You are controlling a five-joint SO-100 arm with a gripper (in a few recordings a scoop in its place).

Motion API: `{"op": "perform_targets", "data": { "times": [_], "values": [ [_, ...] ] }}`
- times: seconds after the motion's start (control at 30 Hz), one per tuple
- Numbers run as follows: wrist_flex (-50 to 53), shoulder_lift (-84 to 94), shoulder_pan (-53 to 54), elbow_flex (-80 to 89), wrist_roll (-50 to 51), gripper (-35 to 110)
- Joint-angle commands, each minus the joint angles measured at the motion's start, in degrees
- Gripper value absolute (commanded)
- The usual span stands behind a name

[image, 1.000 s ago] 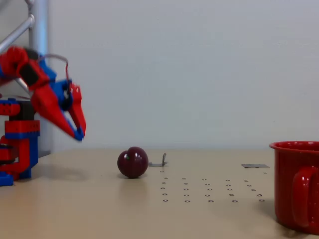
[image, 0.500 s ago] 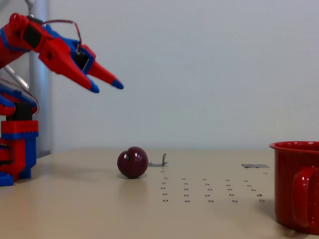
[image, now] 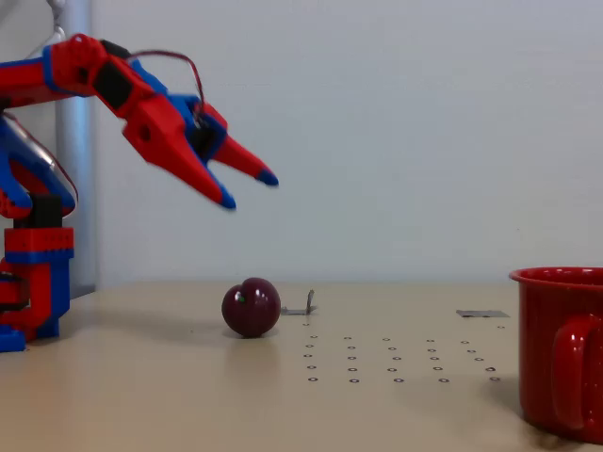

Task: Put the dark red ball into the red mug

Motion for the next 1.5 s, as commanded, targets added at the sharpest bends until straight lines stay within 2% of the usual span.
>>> {"op": "perform_targets", "data": {
  "times": [0.0, 0.4, 0.5, 0.63, 0.77, 1.07, 1.47],
  "values": [
    [-1.1, -1.8, -2.1, -3.2, 0.8, 43],
    [-1.4, 1.1, -12.7, 7.5, -0.7, 44],
    [-2.0, 1.0, -13.5, 9.6, -4.2, 43],
    [-7.8, -1.7, -13.2, 12.2, -10.5, 44],
    [-12.6, -8.9, -14.5, 10.5, -12.6, 44],
    [-13.7, -20.0, -18.5, 1.8, -14.6, 45],
    [-13.2, -24.3, -14.9, -1.5, -15.6, 44]
  ]
}}
